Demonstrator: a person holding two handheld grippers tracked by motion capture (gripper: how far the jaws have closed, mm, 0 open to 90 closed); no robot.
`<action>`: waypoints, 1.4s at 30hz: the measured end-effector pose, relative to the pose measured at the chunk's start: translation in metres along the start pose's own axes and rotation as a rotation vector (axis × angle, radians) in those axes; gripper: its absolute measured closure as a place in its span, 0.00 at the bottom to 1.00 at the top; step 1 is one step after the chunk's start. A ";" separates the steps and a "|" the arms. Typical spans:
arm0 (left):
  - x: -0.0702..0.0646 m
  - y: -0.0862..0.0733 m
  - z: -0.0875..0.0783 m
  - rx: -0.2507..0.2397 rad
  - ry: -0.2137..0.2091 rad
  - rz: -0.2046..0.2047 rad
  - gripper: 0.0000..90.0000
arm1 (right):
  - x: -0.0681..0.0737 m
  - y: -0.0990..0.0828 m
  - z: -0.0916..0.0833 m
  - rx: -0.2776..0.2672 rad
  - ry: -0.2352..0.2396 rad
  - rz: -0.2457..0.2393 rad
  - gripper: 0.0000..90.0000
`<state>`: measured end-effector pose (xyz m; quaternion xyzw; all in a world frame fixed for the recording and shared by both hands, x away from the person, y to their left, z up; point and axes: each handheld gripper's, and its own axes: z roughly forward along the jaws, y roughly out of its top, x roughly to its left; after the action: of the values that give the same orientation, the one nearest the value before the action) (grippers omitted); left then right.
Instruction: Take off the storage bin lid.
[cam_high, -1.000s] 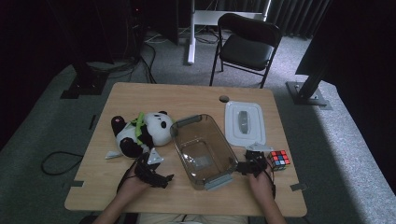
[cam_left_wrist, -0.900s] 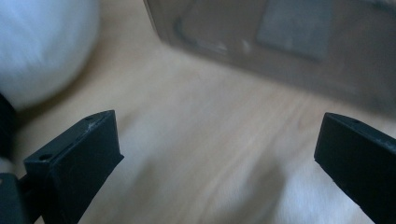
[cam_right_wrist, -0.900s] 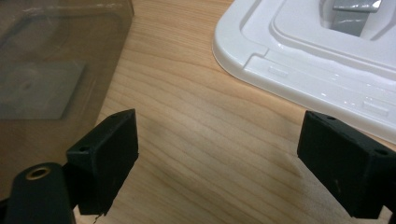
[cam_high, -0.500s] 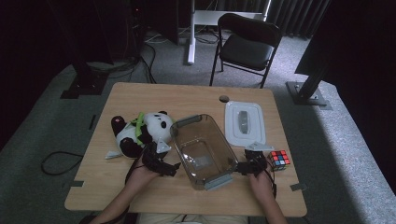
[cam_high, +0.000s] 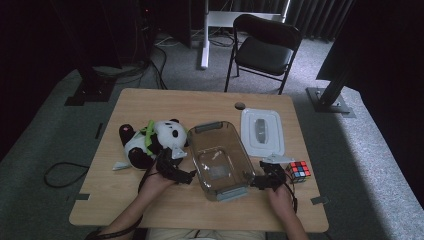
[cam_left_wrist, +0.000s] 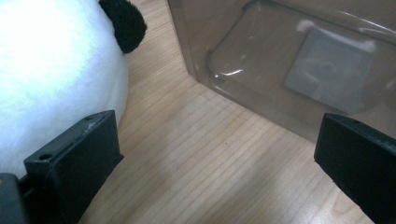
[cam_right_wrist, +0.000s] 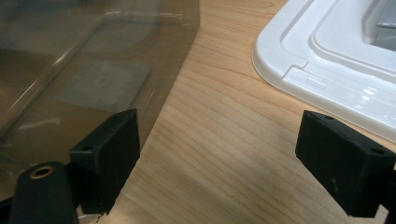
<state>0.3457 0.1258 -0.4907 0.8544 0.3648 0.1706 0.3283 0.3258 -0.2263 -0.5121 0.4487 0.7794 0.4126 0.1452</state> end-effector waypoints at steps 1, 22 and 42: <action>0.000 0.001 0.000 0.004 0.001 0.005 0.01 | 0.000 0.000 0.000 0.001 0.002 -0.004 0.15; 0.002 -0.004 0.003 0.033 0.055 0.043 0.02 | 0.013 -0.005 -0.001 0.006 0.111 -0.074 0.16; -0.002 -0.027 -0.001 0.069 0.095 0.060 0.02 | 0.028 -0.004 0.009 0.027 0.204 -0.149 0.14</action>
<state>0.3300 0.1393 -0.5086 0.8668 0.3597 0.2082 0.2757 0.3131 -0.2003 -0.5169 0.3473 0.8267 0.4335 0.0894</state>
